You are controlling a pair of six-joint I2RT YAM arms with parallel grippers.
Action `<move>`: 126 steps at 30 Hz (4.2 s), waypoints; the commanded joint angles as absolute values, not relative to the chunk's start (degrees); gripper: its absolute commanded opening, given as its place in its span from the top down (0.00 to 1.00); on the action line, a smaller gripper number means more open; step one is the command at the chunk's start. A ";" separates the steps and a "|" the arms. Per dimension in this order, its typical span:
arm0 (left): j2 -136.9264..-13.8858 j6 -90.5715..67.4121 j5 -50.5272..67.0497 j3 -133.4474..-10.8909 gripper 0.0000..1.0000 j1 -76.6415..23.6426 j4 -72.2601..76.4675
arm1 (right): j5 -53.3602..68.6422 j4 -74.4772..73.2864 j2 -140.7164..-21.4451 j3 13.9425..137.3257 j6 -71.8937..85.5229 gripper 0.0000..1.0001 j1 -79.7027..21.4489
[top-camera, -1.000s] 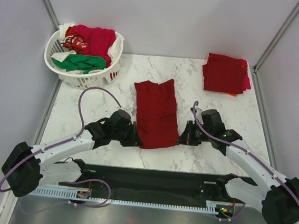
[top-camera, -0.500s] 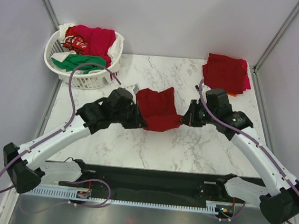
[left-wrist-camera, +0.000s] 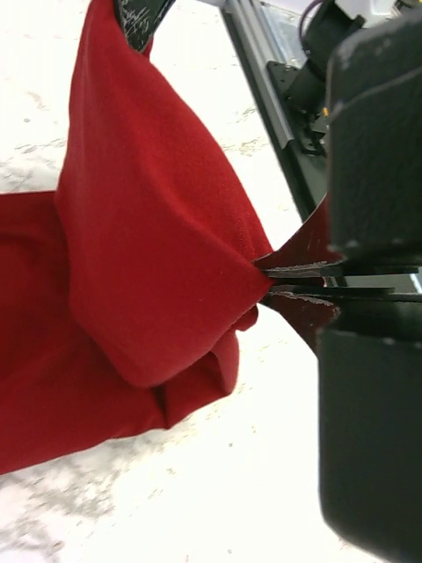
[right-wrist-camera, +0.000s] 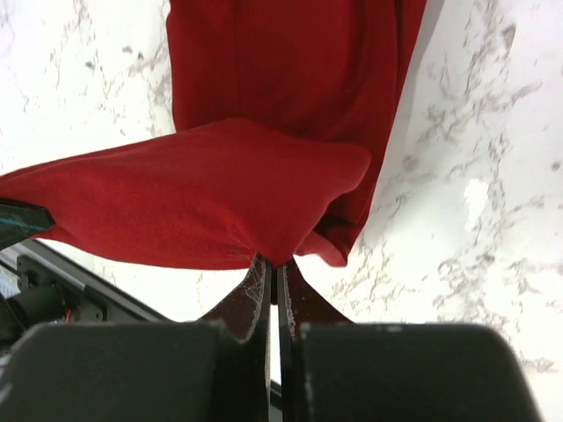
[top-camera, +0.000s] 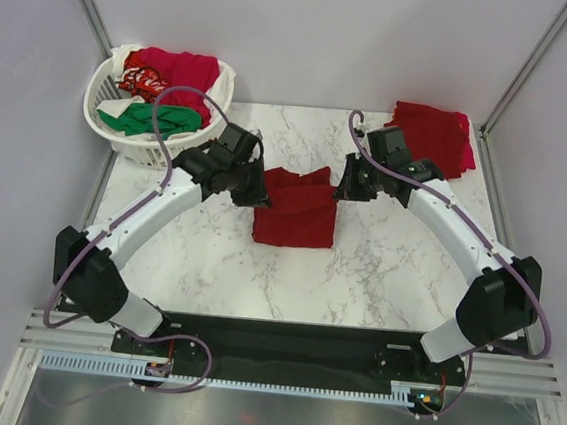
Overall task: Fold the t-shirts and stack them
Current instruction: Fold the tshirt, then neatly place the folded tshirt to the corner
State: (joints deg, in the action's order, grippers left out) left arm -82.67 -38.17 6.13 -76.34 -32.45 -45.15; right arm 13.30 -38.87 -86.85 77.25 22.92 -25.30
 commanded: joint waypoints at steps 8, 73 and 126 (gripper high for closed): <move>-97.10 -26.82 9.92 -90.50 0.97 -23.75 -45.97 | 15.29 -35.95 -105.52 93.32 23.38 1.00 -21.89; -81.52 -21.09 9.06 -79.46 0.30 -22.06 -46.49 | 26.44 -13.19 -115.56 85.07 23.11 0.02 -14.16; -11.33 -21.27 -11.78 -43.07 0.09 -21.62 -37.70 | 38.41 -4.98 -129.91 87.00 26.12 1.00 -16.79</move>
State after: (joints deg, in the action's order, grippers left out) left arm -10.15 -22.52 -12.78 -42.24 -21.93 -38.48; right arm 40.36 3.99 -131.66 85.62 30.98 -15.94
